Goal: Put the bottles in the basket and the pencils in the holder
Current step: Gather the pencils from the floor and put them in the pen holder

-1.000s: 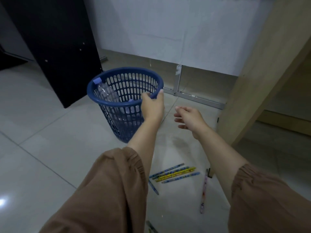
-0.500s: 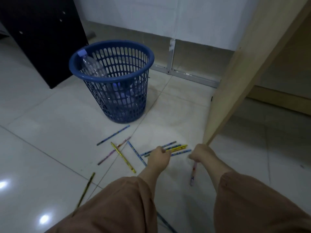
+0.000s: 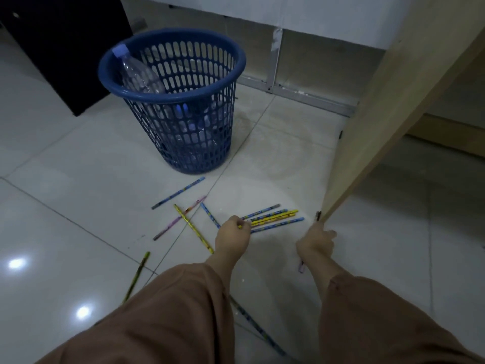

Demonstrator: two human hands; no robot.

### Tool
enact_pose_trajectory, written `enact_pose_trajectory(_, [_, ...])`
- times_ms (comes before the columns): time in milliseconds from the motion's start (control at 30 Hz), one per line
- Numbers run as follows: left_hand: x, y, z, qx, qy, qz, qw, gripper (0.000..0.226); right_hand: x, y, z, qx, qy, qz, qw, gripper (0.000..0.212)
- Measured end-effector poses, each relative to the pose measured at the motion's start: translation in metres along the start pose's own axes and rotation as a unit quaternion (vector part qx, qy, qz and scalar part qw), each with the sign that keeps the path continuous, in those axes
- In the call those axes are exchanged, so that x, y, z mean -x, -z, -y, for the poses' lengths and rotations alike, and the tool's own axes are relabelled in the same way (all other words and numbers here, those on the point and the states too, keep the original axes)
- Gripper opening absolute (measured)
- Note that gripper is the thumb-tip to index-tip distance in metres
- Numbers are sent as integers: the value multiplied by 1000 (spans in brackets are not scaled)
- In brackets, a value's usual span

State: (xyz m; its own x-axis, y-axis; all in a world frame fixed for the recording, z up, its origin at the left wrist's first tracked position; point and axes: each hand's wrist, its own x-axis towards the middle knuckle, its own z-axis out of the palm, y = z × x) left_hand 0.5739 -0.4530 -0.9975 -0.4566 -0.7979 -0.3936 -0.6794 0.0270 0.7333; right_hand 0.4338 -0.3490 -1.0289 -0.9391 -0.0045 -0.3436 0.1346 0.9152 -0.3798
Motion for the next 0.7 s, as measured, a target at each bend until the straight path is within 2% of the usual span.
enact_pose_trajectory(67, [-2, 1, 2, 5, 6, -4, 1000, 29, -4, 2, -8, -29, -7, 9, 1000, 27])
enact_pose_trajectory(133, [-5, 0, 2, 12, 10, -5, 1000, 27, -5, 5, -14, -24, 28, 28, 999, 23])
enact_pose_trajectory(233, [-7, -1, 2, 21, 10, 0, 1000, 28, 0, 8, -8, -74, 62, 24, 995, 34])
enact_pose_trajectory(300, [-10, -2, 1, 28, 13, -2, 1000, 29, 2, 6, 2, -93, 129, 18, 987, 36])
enact_pose_trajectory(400, [-15, 0, 1, 44, 14, -20, 999, 29, 2, 1, 16, -22, 278, 49, 959, 42])
enact_pose_trajectory(500, [-24, 7, 2, 48, 17, -44, 998, 30, 3, -7, 27, 51, 369, 100, 923, 38])
enact_pose_trajectory(567, [-30, 12, 5, 58, 30, -56, 996, 30, 3, -15, 32, 116, 424, 115, 891, 45])
enact_pose_trajectory(633, [-34, 17, 11, 57, 43, -65, 995, 29, 4, -23, 34, 177, 454, 118, 865, 54])
enact_pose_trajectory(700, [-35, 19, 18, 40, 48, -74, 995, 26, 3, -28, 33, 206, 447, 103, 864, 54])
